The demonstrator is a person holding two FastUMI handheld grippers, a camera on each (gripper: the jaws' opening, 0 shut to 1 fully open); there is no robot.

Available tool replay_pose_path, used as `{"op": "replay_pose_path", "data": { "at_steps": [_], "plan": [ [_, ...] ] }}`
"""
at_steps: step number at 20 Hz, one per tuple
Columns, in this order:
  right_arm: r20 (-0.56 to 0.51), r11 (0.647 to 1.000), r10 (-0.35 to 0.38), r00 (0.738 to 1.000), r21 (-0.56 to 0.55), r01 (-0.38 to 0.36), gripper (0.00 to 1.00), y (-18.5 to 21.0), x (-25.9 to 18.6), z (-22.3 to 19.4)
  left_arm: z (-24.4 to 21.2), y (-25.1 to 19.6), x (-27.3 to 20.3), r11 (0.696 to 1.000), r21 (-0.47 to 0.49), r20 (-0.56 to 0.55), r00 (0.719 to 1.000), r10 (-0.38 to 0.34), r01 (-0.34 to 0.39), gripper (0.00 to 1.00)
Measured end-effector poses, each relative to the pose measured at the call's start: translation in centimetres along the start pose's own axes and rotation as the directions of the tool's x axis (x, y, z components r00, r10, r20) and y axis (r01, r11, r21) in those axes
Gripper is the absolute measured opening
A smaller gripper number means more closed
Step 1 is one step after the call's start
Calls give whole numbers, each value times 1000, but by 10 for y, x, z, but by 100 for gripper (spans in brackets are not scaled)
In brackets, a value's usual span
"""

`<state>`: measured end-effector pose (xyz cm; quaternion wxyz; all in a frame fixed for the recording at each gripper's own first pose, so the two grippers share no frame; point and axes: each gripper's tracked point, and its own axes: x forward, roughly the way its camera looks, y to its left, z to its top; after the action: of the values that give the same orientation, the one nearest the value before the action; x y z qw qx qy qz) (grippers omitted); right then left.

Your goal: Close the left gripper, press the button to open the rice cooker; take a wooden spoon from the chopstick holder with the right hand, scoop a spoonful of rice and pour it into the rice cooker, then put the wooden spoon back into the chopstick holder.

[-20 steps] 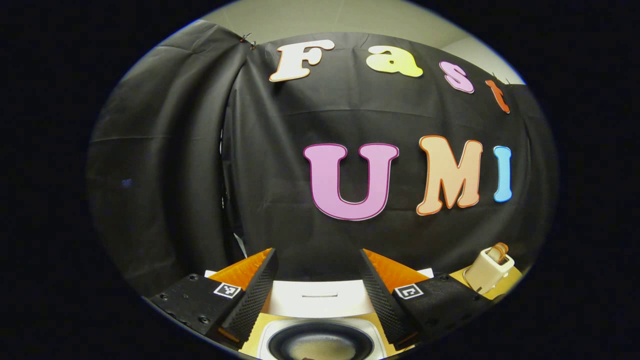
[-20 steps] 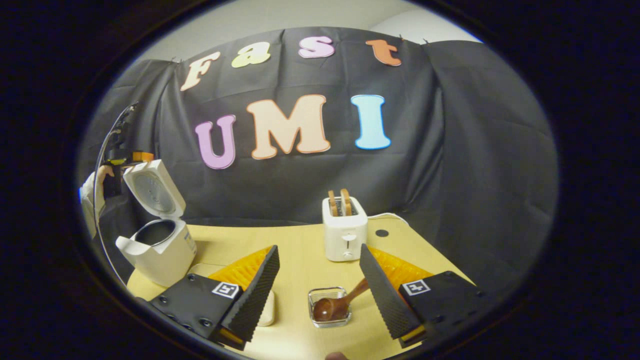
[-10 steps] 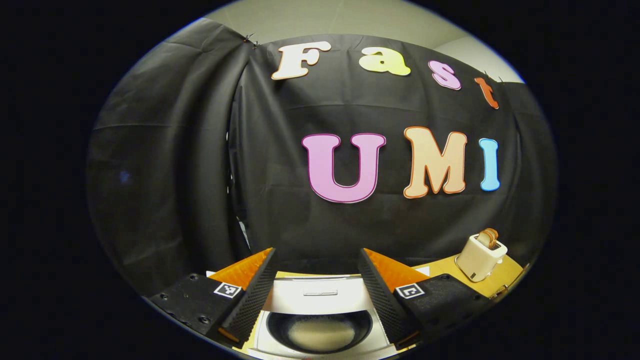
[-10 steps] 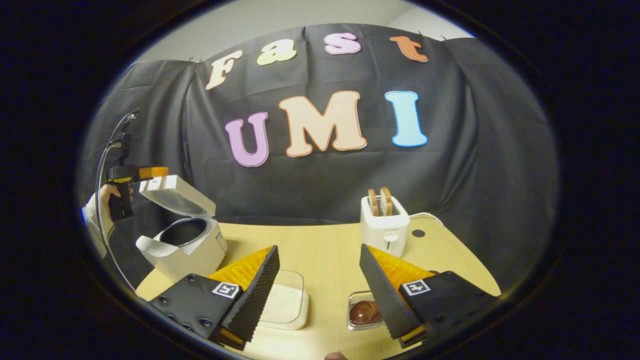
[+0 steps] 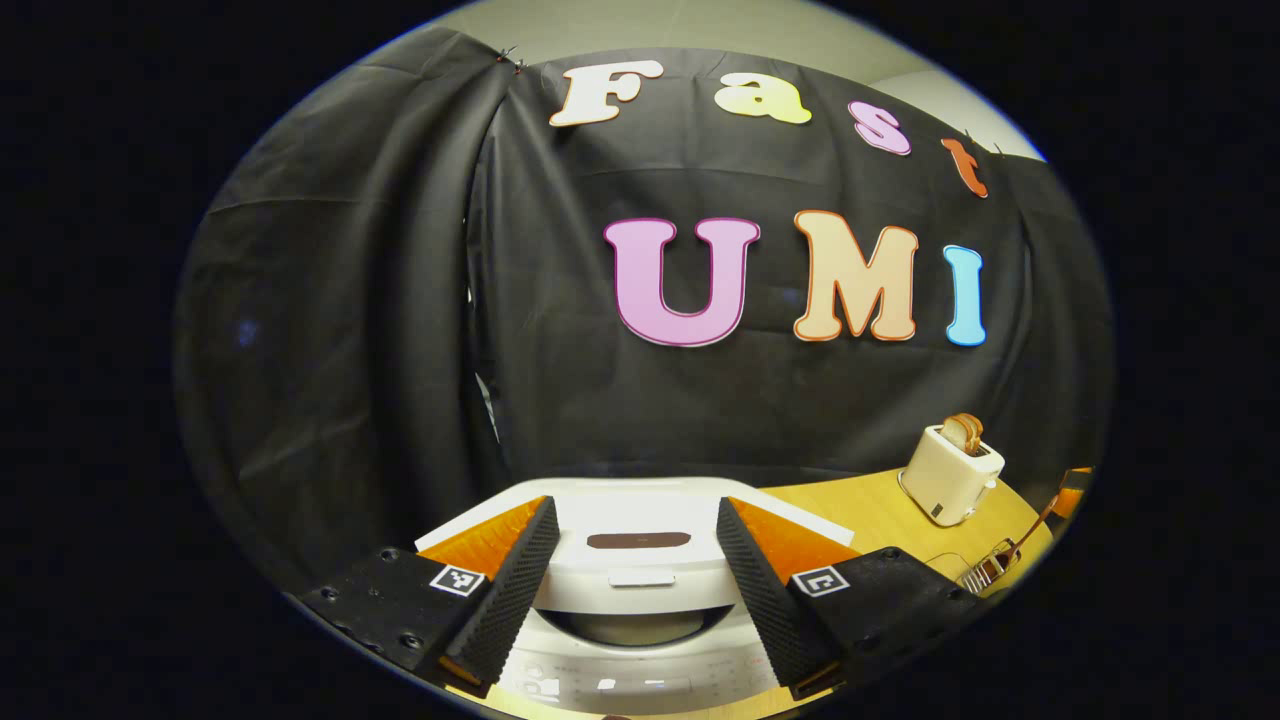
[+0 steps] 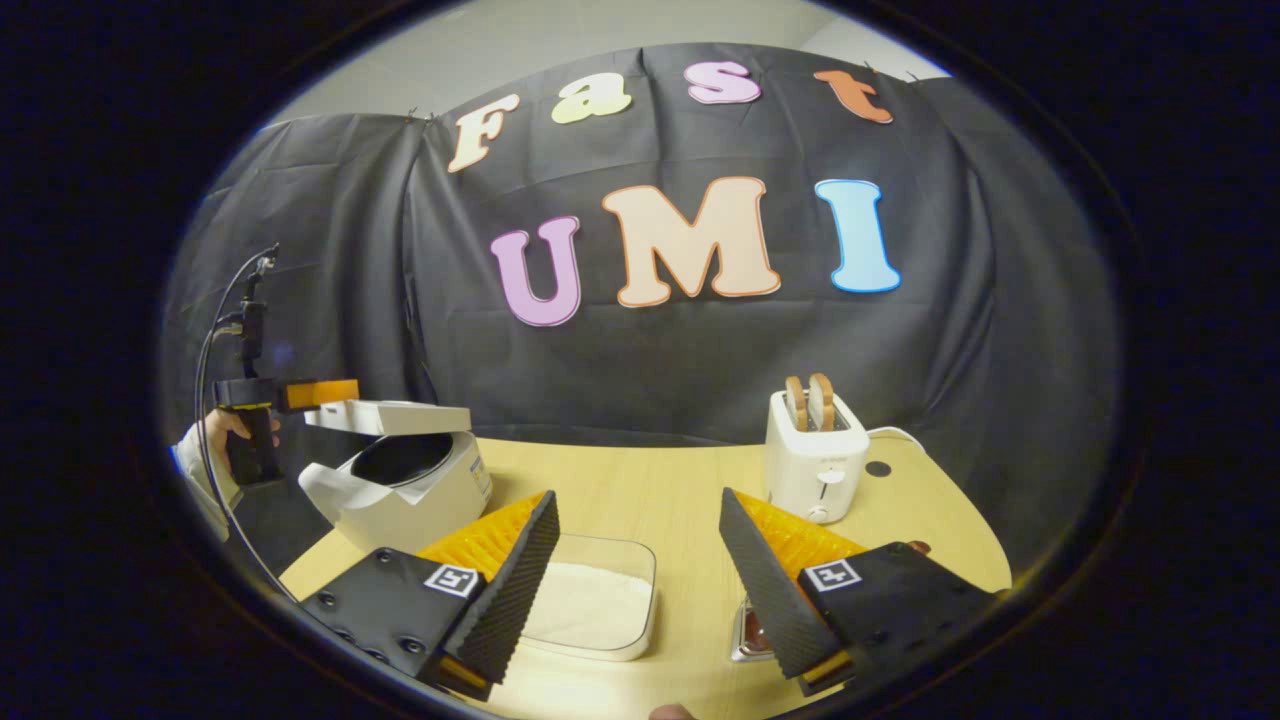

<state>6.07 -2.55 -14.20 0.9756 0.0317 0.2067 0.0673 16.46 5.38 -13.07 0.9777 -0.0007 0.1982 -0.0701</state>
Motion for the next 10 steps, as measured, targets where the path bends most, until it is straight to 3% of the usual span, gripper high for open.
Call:
{"op": "replay_pose_path", "data": {
  "at_steps": [10],
  "plan": [
    [-22,999,28,999,-20,-29,100,13,2,-9,-57,0,-3,1000,-23,-110,994,8,-11,93]
  ]
}}
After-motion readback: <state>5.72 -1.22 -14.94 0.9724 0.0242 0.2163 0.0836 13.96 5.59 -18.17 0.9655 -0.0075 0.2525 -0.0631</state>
